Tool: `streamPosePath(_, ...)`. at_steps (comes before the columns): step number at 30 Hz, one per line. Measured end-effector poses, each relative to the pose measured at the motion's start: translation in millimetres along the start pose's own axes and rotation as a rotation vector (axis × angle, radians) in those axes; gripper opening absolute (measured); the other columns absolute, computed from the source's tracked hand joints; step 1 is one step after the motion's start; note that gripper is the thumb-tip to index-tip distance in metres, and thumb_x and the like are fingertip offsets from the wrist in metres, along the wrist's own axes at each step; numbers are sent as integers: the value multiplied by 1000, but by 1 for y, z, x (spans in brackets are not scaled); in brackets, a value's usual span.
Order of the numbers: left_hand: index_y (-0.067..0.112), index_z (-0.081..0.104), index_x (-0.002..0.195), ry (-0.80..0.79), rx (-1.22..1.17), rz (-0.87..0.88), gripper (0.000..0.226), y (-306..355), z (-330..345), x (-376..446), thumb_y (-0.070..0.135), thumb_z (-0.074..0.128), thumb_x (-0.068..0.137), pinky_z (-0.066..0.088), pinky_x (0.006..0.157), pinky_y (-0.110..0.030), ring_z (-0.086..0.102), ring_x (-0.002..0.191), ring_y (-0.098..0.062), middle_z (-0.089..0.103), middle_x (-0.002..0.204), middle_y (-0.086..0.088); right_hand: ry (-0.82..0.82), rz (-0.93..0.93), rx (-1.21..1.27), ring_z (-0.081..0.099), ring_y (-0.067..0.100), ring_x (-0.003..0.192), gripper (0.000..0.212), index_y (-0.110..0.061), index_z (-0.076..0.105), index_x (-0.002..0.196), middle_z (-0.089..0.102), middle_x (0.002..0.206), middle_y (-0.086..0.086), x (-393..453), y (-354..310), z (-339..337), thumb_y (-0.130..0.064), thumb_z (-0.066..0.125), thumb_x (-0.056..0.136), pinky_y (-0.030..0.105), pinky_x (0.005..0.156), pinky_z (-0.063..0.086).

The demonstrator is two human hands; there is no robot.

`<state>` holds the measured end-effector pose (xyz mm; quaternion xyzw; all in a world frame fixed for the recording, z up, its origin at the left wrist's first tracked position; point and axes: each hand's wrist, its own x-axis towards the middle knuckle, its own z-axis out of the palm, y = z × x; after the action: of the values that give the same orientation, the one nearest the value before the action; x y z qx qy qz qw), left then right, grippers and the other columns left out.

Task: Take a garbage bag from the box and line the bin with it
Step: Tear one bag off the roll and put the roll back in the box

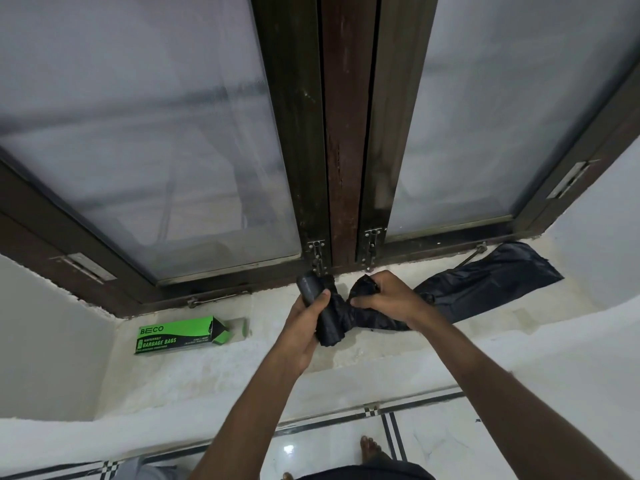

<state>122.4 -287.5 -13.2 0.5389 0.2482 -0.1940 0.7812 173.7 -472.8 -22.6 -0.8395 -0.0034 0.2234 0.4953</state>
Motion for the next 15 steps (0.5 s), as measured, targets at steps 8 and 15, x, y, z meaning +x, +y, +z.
streamPosePath(8,12,54,134,-9,23,5,37,-2,6,-4,22,59,99,55,84,-33,67,108,-21,68,124,-10,124,33,10,65,23,64,21,-2,64,71,64,65,10,-1,-3,15,-21,69,68,35,59,49)
streamPosePath(15,9,55,130,-13,-80,-10,35,5,2,-14,19,60,98,55,84,-35,66,107,-26,67,122,-13,268,172,-149,64,21,68,14,-10,68,75,68,75,8,-5,5,4,-24,71,78,25,57,44)
